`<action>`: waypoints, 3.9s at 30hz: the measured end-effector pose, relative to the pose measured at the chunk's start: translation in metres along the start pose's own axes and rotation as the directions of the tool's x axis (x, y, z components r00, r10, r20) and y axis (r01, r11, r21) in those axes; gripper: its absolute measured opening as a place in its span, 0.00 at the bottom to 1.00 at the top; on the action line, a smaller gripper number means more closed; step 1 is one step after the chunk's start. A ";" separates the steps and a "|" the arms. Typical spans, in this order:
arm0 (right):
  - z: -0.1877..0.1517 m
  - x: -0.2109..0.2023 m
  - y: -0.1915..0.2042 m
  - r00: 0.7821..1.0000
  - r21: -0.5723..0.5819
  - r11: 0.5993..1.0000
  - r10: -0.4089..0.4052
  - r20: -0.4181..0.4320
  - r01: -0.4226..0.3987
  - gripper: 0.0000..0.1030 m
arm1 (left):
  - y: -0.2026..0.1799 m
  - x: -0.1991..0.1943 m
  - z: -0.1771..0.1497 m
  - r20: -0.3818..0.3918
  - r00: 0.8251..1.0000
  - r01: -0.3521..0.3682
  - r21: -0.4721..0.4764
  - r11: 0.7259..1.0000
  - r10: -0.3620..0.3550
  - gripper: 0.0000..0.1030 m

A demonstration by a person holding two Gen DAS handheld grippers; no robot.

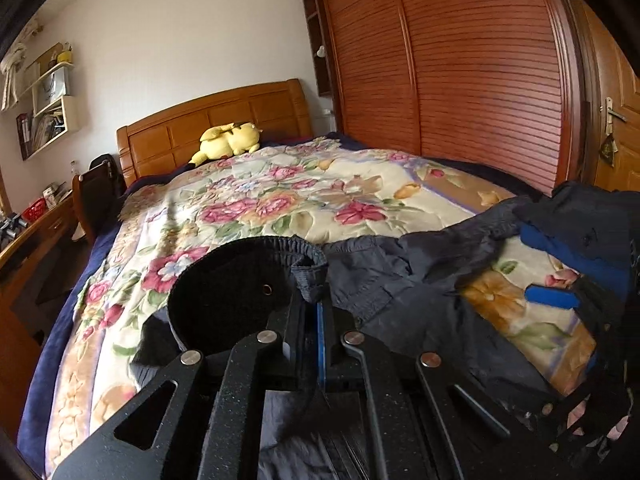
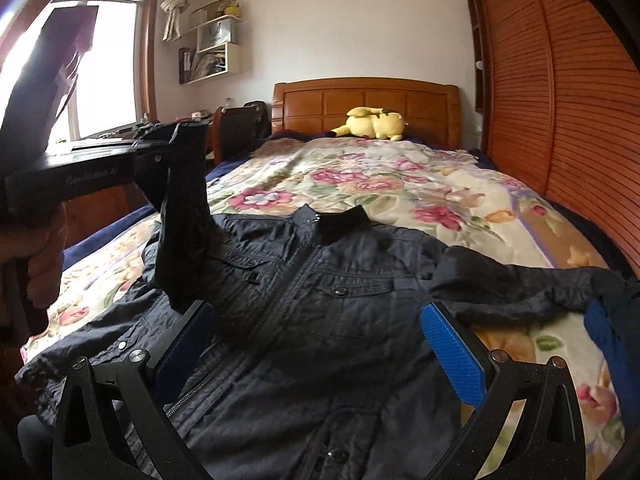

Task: Fold large clothes

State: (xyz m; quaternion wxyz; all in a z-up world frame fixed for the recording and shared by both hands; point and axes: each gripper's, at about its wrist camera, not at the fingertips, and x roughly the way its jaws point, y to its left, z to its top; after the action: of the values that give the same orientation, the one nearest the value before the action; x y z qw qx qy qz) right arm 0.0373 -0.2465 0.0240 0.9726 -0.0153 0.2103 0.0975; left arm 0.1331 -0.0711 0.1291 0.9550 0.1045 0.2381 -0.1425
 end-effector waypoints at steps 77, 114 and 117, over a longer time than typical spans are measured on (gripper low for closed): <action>0.008 0.059 -0.006 0.996 -0.052 0.997 0.053 -0.076 -0.057 0.10 | 0.073 -0.026 -0.178 -0.033 0.998 -0.064 -0.221 0.973 0.058 0.78; -0.032 0.061 -0.079 0.959 0.013 0.995 -0.090 -0.270 0.097 0.64 | -0.014 0.019 -0.127 0.008 0.999 0.040 -0.167 0.985 -0.039 0.78; -0.035 0.063 -0.081 0.955 0.013 0.996 -0.077 -0.286 0.084 0.64 | -0.021 0.024 -0.122 0.015 0.999 0.044 -0.168 0.985 -0.042 0.78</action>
State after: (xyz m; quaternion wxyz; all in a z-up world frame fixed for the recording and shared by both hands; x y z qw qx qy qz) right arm 0.0949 -0.3169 -0.0352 0.9355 -0.0254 0.3486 0.0521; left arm 0.0947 -0.0639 0.0091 0.9584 0.0176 0.2461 -0.1432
